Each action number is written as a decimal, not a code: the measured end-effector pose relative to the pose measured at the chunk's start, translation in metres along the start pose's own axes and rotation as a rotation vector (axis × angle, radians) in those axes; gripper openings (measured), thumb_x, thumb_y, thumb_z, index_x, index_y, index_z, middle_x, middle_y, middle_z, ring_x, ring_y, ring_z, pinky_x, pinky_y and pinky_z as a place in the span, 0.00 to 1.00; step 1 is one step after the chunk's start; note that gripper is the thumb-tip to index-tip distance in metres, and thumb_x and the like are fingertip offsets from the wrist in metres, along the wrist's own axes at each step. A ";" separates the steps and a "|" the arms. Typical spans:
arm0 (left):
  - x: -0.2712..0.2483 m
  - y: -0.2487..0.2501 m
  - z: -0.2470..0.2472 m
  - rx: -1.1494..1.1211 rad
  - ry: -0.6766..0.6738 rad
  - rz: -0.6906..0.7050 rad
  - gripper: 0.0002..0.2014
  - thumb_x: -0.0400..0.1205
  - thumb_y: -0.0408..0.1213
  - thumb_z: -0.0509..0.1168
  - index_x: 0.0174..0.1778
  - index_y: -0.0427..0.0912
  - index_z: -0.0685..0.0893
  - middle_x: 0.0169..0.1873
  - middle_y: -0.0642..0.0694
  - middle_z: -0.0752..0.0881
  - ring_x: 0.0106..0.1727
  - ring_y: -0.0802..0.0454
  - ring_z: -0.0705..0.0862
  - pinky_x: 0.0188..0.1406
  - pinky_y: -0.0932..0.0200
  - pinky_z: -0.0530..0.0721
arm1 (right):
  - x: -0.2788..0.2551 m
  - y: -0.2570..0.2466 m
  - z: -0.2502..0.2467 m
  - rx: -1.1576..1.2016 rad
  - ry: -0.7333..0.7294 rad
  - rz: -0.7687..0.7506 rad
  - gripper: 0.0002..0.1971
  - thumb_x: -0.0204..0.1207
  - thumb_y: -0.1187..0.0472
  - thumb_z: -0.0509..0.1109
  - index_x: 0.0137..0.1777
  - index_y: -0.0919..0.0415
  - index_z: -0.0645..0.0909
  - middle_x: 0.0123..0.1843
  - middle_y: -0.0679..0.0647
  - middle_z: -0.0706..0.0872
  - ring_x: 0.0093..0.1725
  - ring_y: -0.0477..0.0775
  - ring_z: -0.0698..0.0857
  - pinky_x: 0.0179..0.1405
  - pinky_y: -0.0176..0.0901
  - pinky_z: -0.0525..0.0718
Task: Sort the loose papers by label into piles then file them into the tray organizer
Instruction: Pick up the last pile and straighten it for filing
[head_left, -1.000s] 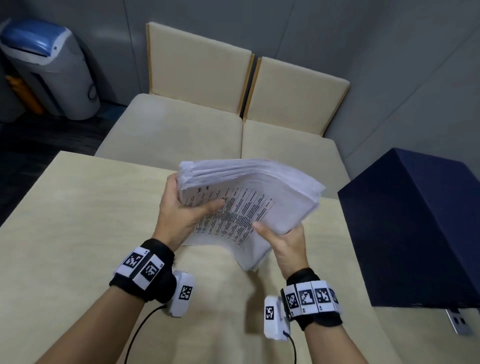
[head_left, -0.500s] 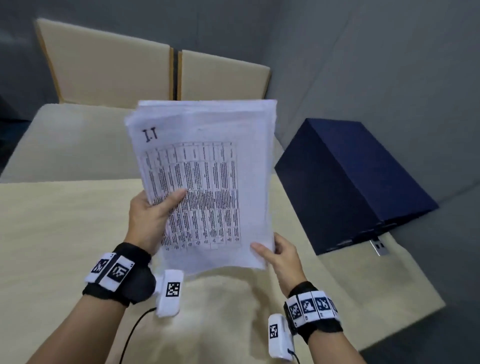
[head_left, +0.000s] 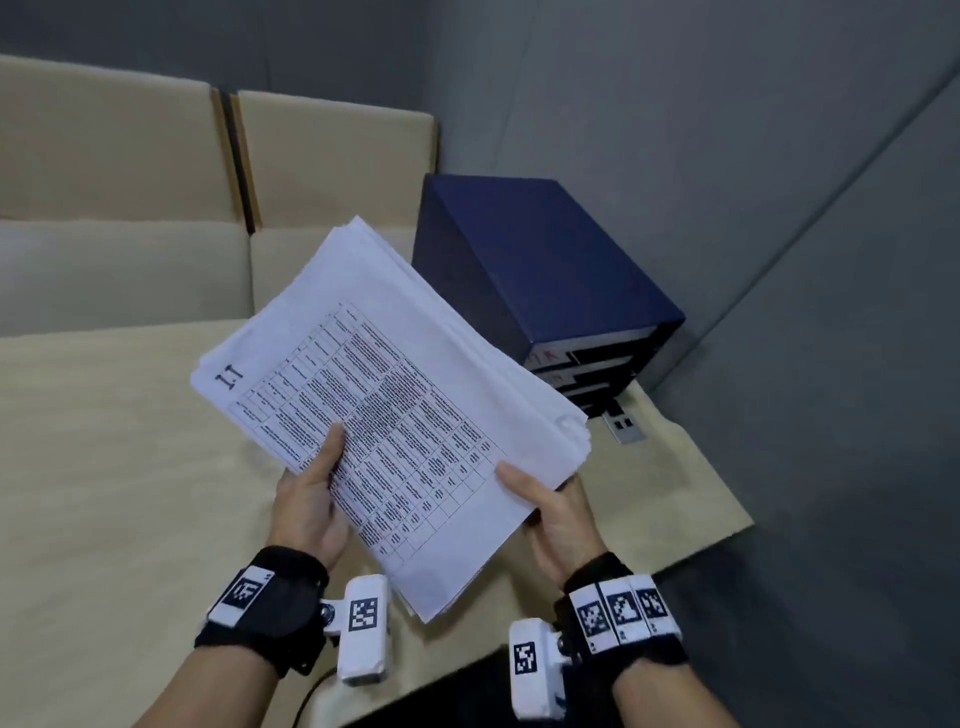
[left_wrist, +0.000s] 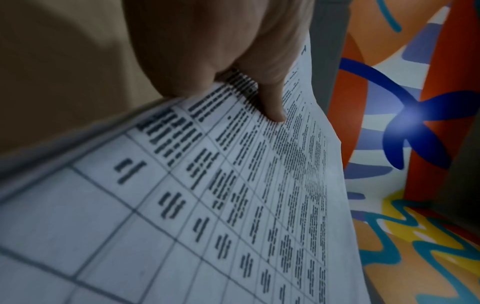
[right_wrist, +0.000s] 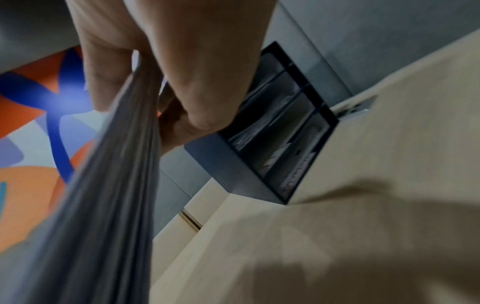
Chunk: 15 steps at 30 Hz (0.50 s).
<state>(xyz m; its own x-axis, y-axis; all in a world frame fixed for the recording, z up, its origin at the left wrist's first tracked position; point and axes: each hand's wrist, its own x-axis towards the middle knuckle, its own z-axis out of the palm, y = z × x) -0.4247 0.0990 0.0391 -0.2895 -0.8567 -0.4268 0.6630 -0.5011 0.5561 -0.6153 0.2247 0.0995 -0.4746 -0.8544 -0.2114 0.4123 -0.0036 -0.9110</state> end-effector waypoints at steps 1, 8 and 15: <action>-0.009 -0.021 0.002 -0.011 0.016 -0.016 0.22 0.84 0.35 0.66 0.76 0.38 0.77 0.69 0.37 0.84 0.70 0.40 0.84 0.66 0.36 0.81 | -0.003 -0.001 -0.021 -0.012 -0.013 0.025 0.22 0.74 0.74 0.75 0.68 0.61 0.82 0.62 0.61 0.92 0.62 0.60 0.90 0.60 0.55 0.89; -0.053 -0.089 0.001 0.225 0.222 0.008 0.20 0.83 0.34 0.69 0.72 0.36 0.80 0.61 0.39 0.89 0.62 0.38 0.88 0.59 0.40 0.88 | -0.017 -0.013 -0.124 -0.308 0.007 0.115 0.11 0.81 0.69 0.73 0.60 0.60 0.88 0.56 0.56 0.94 0.59 0.57 0.92 0.60 0.51 0.88; -0.070 -0.117 0.006 0.414 0.291 -0.093 0.13 0.79 0.28 0.71 0.57 0.26 0.85 0.51 0.32 0.91 0.47 0.38 0.91 0.44 0.49 0.91 | -0.032 -0.032 -0.221 -0.184 0.069 0.267 0.25 0.67 0.71 0.79 0.66 0.70 0.83 0.59 0.66 0.92 0.56 0.62 0.92 0.54 0.55 0.92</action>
<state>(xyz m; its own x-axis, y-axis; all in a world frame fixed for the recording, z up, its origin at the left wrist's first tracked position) -0.4862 0.2165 0.0087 -0.0908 -0.7662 -0.6362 0.2972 -0.6306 0.7170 -0.7849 0.3670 0.0568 -0.4227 -0.7753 -0.4693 0.3846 0.3154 -0.8675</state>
